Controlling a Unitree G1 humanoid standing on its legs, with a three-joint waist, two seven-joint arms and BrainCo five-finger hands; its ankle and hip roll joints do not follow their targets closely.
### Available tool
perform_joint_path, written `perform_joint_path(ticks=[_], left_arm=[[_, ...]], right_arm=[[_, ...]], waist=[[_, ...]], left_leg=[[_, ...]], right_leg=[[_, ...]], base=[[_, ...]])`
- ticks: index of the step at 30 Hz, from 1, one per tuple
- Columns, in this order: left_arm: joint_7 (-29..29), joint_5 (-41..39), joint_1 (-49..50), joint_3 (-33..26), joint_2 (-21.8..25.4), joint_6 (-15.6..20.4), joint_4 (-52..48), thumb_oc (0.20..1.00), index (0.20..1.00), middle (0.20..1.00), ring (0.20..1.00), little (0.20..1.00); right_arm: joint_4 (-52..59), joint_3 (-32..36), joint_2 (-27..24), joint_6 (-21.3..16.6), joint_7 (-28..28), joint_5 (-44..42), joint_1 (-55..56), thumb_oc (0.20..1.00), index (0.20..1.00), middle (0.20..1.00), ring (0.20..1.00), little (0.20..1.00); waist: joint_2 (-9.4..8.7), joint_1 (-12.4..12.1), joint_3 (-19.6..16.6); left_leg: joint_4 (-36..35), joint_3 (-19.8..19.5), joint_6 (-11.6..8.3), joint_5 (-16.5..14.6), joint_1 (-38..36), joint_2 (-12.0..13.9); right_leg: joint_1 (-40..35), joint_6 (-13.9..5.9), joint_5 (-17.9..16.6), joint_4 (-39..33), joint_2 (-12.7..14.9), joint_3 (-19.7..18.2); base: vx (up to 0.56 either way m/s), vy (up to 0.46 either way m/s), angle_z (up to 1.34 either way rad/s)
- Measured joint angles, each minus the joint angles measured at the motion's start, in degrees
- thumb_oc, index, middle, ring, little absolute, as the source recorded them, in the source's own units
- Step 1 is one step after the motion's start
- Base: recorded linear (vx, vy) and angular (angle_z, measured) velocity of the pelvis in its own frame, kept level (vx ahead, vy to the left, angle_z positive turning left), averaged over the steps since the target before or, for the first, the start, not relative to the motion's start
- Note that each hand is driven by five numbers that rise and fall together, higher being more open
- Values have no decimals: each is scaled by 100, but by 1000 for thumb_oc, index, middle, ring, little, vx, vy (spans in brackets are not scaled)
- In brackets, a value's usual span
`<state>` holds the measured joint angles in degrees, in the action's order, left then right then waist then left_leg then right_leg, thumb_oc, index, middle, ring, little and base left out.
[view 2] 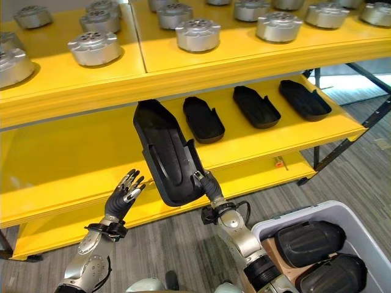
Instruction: Move parts from the plastic box to the shelf.
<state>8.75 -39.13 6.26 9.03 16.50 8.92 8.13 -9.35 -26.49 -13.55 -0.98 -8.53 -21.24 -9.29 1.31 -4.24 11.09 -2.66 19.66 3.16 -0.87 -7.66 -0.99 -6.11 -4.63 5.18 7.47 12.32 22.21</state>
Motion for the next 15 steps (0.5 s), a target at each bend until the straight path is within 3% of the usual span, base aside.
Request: perform_joint_path(ticks=[8, 11, 15], left_arm=[[8, 225, 104, -17, 235, 14, -14, 1000, 1000, 1000, 1000, 1000], [11, 267, 178, -10, 229, 14, -14, 1000, 1000, 1000, 1000, 1000], [-3, 265, 321, -39, 253, 28, -85, 1000, 1000, 1000, 1000, 1000]], right_arm=[[0, -103, 219, 4, -373, -19, 33, 200, 200, 200, 200, 200], [-7, -92, 225, 26, -467, -113, 81, 200, 200, 200, 200, 200], [-88, -97, 348, 58, -541, -166, 124, 200, 200, 200, 200, 200]], waist=[[-55, -168, 34], [-74, -240, 64], [-83, -393, 93]], left_leg=[[1, -149, 153, -157, 97, -179], [-9, -164, 214, -190, 73, -186], [74, -148, 334, -155, 90, -175]], right_leg=[[-16, -65, -275, 69, 204, 258], [146, -34, -314, 476, 342, 401], [440, -199, -475, 1069, 579, 804]], base=[[0, 428, 13], [-7, 212, 7], [-10, 111, 0]])
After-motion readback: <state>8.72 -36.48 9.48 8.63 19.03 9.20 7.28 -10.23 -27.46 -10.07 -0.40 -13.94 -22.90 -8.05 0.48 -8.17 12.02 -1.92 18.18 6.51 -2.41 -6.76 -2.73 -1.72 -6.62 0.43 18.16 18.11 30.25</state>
